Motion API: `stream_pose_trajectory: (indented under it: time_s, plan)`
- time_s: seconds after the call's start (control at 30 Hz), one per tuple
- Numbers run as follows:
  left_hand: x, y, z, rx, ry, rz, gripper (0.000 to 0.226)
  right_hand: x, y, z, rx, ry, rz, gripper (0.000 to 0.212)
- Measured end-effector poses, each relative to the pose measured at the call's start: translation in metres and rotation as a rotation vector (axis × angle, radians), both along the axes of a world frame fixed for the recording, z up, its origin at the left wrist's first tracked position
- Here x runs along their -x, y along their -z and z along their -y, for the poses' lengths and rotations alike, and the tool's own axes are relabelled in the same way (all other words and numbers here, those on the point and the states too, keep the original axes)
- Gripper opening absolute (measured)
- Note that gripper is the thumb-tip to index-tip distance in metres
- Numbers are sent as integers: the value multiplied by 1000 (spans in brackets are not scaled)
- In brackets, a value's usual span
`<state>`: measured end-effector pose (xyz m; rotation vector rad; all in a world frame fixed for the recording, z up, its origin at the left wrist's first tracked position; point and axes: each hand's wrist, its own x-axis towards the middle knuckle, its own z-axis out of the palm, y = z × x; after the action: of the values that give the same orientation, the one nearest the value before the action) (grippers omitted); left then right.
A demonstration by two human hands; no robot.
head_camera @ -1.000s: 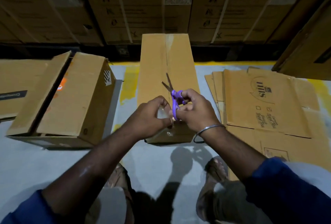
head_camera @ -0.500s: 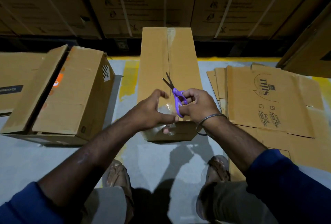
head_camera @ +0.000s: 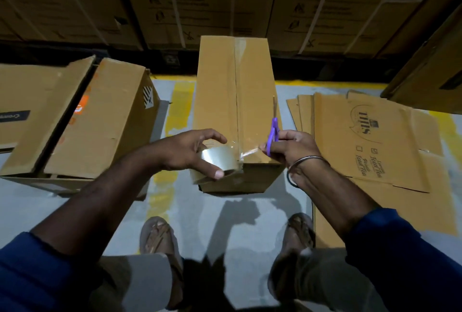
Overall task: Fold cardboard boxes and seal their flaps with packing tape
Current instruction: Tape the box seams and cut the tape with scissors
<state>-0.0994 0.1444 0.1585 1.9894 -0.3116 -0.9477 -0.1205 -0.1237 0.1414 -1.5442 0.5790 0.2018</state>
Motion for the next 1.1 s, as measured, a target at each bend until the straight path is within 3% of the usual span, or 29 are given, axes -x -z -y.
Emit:
stream_pose_trajectory:
  time_s: [0.23, 0.37, 0.5, 0.63, 0.77, 0.93, 1.1]
  plan:
    - [-6, 14, -67, -235, 26, 62, 66, 10, 1, 67, 158, 292, -9, 13]
    - [-8, 23, -113, -288, -25, 119, 54, 19, 18, 121, 284, 523, -121, 29]
    - [-11, 37, -120, -322, -15, 160, 22, 30, 29, 123, 411, 475, -188, 31]
    - [-16, 44, -120, -323, -19, 196, 58, 28, 40, 120, 443, 485, -196, 20]
    - [-19, 55, -127, -372, -2, 208, 32, 22, 48, 116, 510, 419, -225, 15]
    - [-28, 66, -135, -361, -38, 180, 44, 5, 63, 113, 517, 391, -216, 22]
    - [-36, 85, -140, -413, -29, 185, 16, -5, 97, 112, 479, 349, -316, 23]
